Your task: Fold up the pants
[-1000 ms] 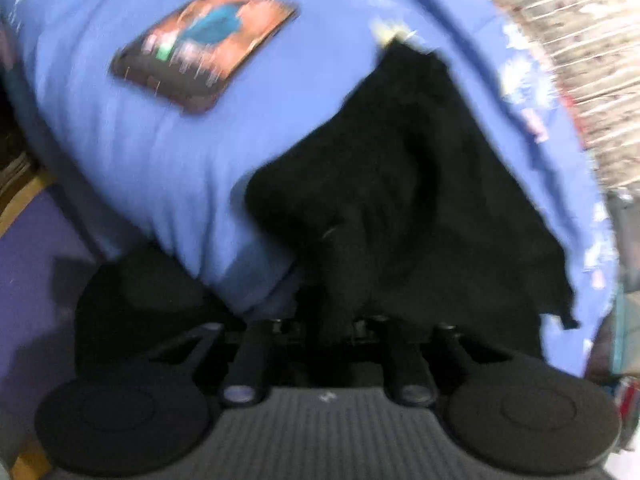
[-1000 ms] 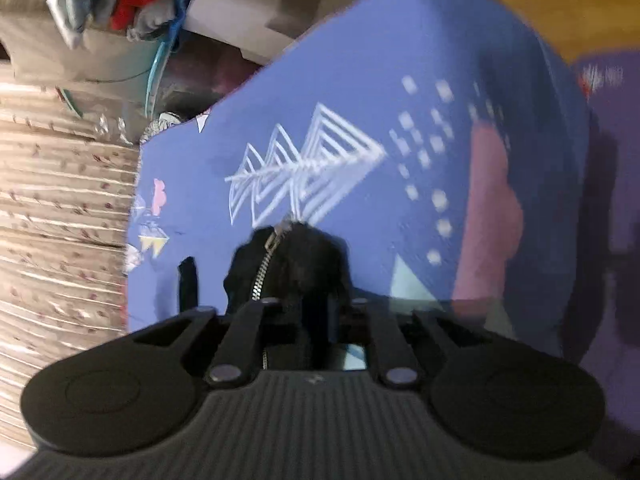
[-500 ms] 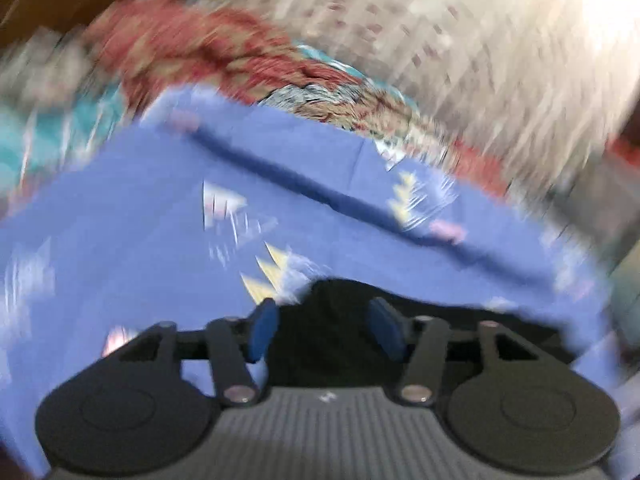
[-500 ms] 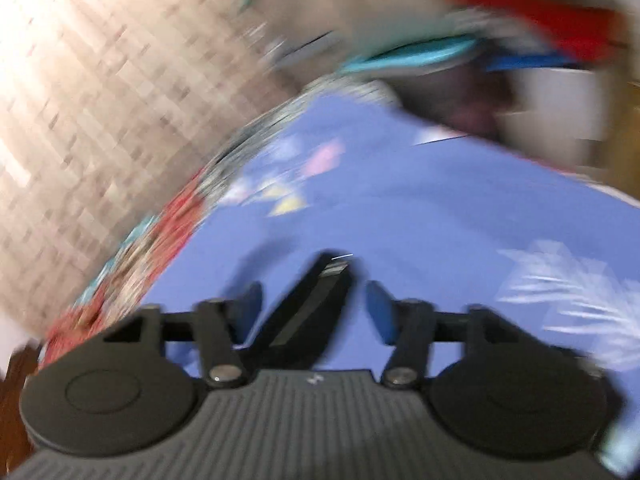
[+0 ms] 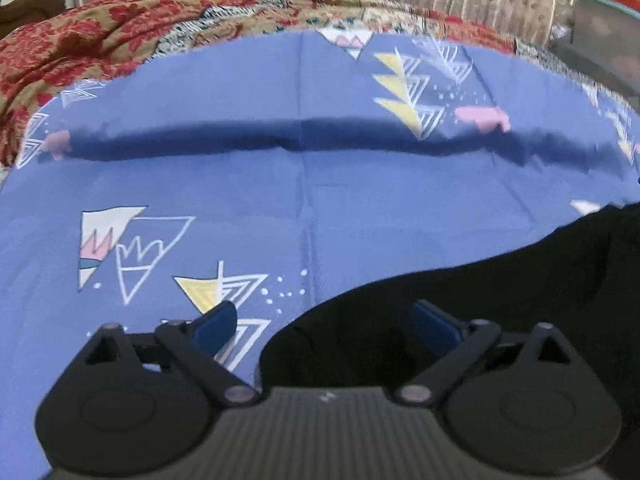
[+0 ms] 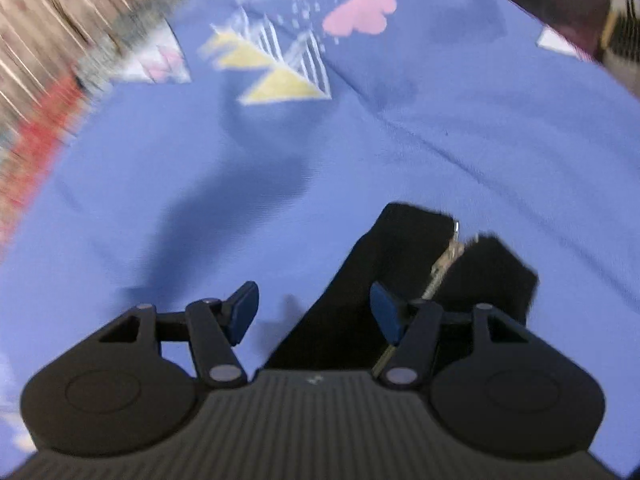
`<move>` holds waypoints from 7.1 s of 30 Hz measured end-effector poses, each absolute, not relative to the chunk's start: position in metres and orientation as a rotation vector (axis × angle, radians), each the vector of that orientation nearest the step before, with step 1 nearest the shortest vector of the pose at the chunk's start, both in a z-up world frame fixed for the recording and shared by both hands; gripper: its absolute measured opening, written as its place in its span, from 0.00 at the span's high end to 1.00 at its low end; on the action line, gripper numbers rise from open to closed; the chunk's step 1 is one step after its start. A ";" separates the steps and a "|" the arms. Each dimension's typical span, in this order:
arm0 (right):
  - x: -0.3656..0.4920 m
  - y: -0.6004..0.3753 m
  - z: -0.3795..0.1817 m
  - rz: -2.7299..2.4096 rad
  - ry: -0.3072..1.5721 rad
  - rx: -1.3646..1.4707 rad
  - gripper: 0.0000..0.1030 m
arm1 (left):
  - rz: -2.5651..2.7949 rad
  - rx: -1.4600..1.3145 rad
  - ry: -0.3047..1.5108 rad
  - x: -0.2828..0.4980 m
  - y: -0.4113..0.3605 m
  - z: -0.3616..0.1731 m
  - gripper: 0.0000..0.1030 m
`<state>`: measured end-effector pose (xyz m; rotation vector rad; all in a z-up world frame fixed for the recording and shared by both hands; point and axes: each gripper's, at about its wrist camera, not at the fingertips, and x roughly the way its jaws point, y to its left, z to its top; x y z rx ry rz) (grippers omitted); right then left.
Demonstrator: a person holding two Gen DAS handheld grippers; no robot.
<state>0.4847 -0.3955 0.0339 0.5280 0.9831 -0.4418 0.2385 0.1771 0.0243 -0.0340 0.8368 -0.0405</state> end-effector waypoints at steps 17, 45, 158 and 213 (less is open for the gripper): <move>0.293 -0.503 0.107 -0.266 0.634 0.805 0.92 | -0.066 -0.231 0.511 0.074 0.168 0.116 0.90; -0.082 -0.548 0.081 -0.470 0.422 0.918 0.46 | -0.021 -0.628 0.536 -0.190 0.231 0.080 0.28; -0.001 -0.078 0.109 0.531 0.790 0.361 0.82 | 0.078 -0.921 0.727 -0.063 0.244 -0.007 0.00; -0.012 -0.233 0.060 0.203 0.731 0.634 0.78 | -0.565 -0.189 0.599 -0.078 0.013 0.081 0.14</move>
